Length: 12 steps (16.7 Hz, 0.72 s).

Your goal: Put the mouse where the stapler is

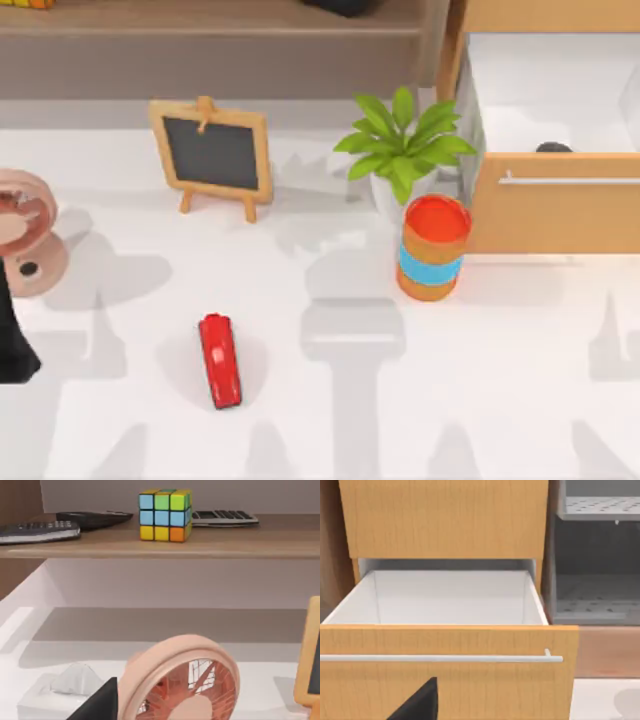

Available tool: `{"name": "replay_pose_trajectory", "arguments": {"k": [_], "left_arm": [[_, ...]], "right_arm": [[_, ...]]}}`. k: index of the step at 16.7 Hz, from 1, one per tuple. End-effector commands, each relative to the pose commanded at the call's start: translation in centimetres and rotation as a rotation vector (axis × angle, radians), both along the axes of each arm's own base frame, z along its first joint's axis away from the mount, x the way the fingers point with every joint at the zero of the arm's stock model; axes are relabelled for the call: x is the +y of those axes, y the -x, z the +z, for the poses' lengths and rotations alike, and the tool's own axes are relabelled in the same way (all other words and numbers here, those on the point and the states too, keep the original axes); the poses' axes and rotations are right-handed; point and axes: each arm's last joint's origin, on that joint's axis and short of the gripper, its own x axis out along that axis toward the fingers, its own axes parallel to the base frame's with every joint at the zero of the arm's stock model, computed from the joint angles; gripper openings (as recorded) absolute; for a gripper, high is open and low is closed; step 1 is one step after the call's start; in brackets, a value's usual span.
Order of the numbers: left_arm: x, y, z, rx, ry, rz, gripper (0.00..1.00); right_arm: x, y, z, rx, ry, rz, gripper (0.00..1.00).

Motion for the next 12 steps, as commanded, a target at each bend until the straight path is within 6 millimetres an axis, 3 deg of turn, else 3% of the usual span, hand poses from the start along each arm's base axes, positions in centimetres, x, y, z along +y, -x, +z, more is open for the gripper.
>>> {"name": "replay_pose_trajectory", "arguments": {"k": [3,6,9,12], "left_arm": [[0.0,0.0,0.0,0.0,0.0,0.0,1.0],[0.0,0.0,0.0,0.0,0.0,0.0,1.0],[0.0,0.0,0.0,0.0,0.0,0.0,1.0],[0.0,0.0,0.0,0.0,0.0,0.0,1.0]], "right_arm": [[0.0,0.0,0.2,0.006,-0.001,-0.001,1.0],[0.0,-0.2,1.6,0.06,-0.005,-0.001,1.0],[0.2,-1.0,4.9,0.164,-0.01,0.007,1.0],[0.4,-3.4,8.7,0.317,-0.016,0.016,1.0]]}}
